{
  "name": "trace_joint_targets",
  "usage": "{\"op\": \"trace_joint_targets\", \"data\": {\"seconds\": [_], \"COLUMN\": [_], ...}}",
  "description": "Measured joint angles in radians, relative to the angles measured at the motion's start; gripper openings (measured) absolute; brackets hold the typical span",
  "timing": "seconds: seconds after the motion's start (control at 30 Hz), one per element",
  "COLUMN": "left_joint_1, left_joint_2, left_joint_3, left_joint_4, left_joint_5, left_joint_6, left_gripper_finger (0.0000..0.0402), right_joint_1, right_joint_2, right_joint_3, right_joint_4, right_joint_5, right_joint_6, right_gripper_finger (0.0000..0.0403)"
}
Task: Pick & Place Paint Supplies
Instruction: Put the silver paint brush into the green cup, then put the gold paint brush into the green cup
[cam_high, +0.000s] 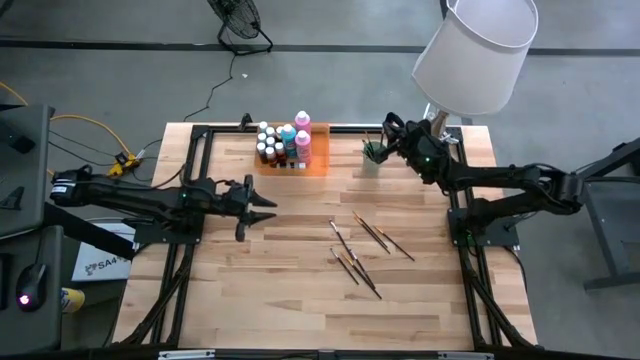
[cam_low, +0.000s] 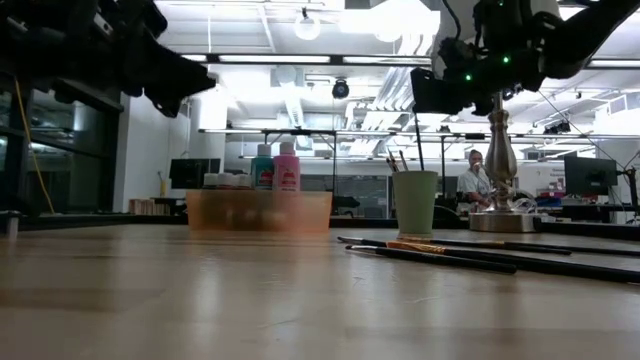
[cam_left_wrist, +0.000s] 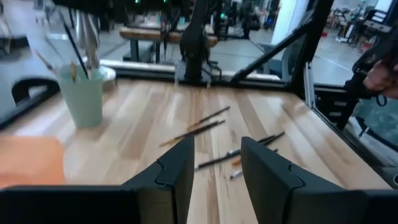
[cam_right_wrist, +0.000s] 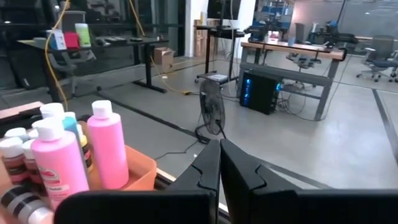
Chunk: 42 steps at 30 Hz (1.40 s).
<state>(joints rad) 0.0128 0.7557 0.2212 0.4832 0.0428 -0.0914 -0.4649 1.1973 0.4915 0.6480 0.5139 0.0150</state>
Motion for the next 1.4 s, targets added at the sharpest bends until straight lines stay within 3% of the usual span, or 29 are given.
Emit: {"op": "trace_joint_targets", "data": {"seconds": [0.23, 0.43, 0.57, 1.13, 1.23, 1.4], "left_joint_1": [0.000, 0.000, 0.000, 0.000, 0.000, 0.000], "left_joint_2": [-0.123, -0.251, -0.317, -0.333, -0.333, -0.332], "left_joint_3": [-0.053, -0.186, -0.203, -0.208, -0.209, -0.210], "left_joint_4": [0.002, 0.088, 0.057, 0.011, 0.002, -0.033], "left_joint_5": [0.004, -0.022, -0.016, 0.002, 0.000, 0.000], "left_joint_6": [0.060, -0.013, -0.037, -0.021, -0.020, -0.019], "left_gripper_finger": [0.0126, 0.0126, 0.0126, 0.0126, 0.0126, 0.0126], "right_joint_1": [-0.028, -0.029, -0.029, -0.029, -0.029, -0.029], "right_joint_2": [0.010, 0.047, 0.056, 0.055, 0.055, 0.055], "right_joint_3": [0.000, 0.000, 0.000, 0.000, 0.000, 0.000], "right_joint_4": [0.010, -0.001, -0.007, -0.126, -0.127, -0.128], "right_joint_5": [-0.072, -0.086, -0.106, -0.161, -0.178, -0.174], "right_joint_6": [0.007, 0.009, 0.018, 0.061, 0.070, 0.090], "right_gripper_finger": [0.0003, 0.0003, 0.0003, 0.0004, 0.0023, 0.0091]}}
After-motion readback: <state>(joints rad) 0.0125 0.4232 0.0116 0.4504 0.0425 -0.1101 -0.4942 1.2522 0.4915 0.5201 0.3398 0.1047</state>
